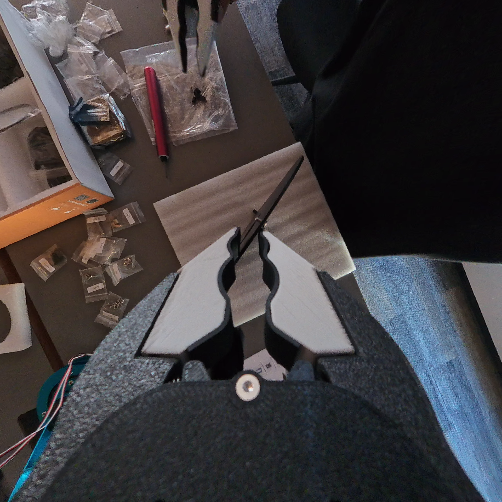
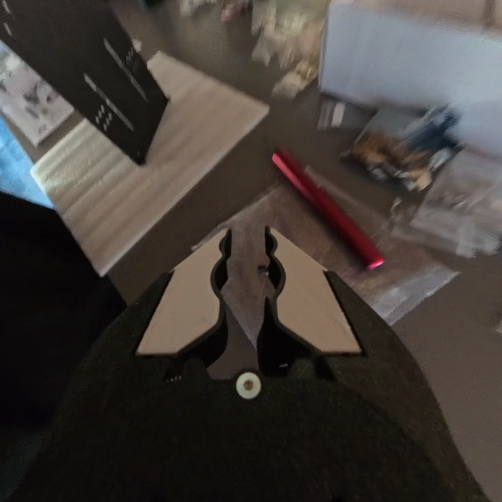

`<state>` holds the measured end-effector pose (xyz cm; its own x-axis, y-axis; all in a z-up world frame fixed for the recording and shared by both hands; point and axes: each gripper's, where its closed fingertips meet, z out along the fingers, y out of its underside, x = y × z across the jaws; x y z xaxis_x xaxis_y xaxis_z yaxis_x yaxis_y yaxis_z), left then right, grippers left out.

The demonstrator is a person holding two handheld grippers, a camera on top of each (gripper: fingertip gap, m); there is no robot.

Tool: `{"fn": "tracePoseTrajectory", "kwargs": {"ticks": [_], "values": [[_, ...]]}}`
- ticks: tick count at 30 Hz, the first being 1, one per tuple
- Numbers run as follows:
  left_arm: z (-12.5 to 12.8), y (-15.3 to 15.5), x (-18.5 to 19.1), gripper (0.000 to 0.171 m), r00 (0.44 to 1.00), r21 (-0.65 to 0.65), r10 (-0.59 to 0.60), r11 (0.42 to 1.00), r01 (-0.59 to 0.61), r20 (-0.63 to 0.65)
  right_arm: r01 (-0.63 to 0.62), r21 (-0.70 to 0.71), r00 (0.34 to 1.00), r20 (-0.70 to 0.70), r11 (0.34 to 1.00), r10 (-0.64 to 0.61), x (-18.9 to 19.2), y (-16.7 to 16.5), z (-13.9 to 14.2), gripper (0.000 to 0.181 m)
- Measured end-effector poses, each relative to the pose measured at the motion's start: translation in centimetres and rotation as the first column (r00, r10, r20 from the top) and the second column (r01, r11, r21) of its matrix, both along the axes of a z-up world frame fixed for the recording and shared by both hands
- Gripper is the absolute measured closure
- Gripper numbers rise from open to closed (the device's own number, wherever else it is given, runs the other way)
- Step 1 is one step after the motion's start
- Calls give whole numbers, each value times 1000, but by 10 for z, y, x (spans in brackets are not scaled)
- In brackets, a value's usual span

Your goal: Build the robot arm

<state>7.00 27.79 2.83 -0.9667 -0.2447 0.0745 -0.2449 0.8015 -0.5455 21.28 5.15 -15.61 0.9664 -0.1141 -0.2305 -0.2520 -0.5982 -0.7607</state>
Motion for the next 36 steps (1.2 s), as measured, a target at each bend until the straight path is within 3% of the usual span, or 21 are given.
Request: {"fn": "tracePoseTrajectory", "kwargs": {"ticks": [2, 5, 7, 9, 11, 16, 20, 22, 29, 36], "values": [[0, 0, 2, 159, 1000, 13, -3, 1000, 3, -7, -117, 17, 989, -92, 993, 118, -27, 13, -1, 150], [0, 0, 4, 159, 1000, 17, -3, 1000, 4, -24, -230, 266, 962, -84, 936, 261, -79, 76, 69, 135], [0, 0, 5, 159, 1000, 16, -4, 1000, 5, -27, -318, 421, 930, -37, 850, 366, -126, 118, 124, 124], [0, -2, 5, 159, 1000, 13, -14, 1000, 14, -15, -356, 517, 921, 55, 778, 385, -158, 148, 163, 124], [0, -2, 5, 159, 1000, 15, -25, 1000, 25, 12, -344, 539, 933, 105, 769, 345, -173, 170, 180, 131], [0, -5, 15, 154, 989, -9, 0, 1000, 1, 148, -164, 491, 969, 243, 856, 46, -153, 191, 175, 168], [4, -8, 31, 147, 942, -101, 118, 991, -90, 314, -22, 494, 973, 209, 869, -94, -138, 187, 174, 174], [6, -12, 31, 136, 936, -182, 163, 977, -109, 313, 6, 489, 968, 217, 872, -128, -134, 185, 173, 175], [16, -19, 34, 137, 929, -478, 288, 865, -149, 232, 23, 465, 964, 224, 885, -143, -127, 183, 172, 178], [20, -16, 35, 150, 930, -609, 310, 782, -131, 197, -37, 435, 963, 257, 900, -85, -128, 184, 172, 177]]}}
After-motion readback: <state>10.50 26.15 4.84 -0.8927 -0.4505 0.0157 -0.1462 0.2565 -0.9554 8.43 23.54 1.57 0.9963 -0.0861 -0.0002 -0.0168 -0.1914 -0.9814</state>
